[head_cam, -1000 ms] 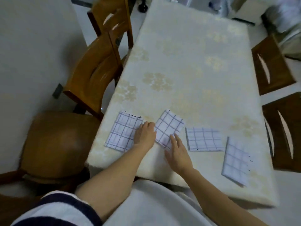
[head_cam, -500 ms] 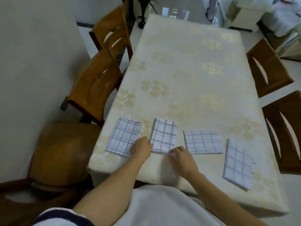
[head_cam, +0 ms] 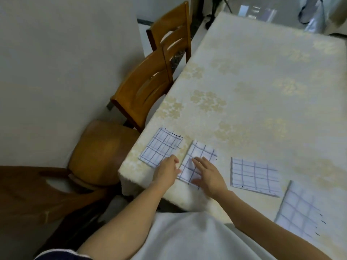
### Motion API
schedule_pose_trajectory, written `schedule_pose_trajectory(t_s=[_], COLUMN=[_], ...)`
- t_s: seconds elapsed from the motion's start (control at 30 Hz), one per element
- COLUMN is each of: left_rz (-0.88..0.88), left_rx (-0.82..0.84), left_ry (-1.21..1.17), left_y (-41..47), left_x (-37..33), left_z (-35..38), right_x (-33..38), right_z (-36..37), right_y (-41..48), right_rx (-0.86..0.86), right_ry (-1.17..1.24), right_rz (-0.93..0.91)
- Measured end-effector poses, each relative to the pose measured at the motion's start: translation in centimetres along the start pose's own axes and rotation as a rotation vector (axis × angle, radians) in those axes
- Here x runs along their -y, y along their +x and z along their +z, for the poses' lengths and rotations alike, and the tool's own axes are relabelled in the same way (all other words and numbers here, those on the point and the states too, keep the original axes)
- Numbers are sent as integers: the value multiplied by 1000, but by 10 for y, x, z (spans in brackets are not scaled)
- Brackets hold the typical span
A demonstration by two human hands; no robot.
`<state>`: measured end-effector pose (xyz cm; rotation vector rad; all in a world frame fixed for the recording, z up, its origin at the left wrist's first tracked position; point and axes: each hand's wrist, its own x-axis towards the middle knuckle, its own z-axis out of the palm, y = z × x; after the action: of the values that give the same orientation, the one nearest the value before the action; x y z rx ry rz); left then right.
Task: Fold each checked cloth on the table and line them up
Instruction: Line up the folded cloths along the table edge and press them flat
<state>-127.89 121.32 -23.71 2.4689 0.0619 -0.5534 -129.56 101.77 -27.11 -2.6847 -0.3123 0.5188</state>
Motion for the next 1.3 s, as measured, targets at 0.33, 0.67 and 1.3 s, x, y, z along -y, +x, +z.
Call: schedule_pose_trajectory(t_s=[0.33,0.67,1.3], left_rz=[274,259,107], left_rx=[8,124,272], left_ry=[459,632,403], left_y=[6,7,13], left_x=[7,8,2], left_z=[24,42,22], right_x=[-8,-2,10], right_z=[-1,-8,-36], right_y=[9,31,61], right_rx=[99,137,394], right_ry=[-114,-155,-426], right_rz=[-69,-200,-27])
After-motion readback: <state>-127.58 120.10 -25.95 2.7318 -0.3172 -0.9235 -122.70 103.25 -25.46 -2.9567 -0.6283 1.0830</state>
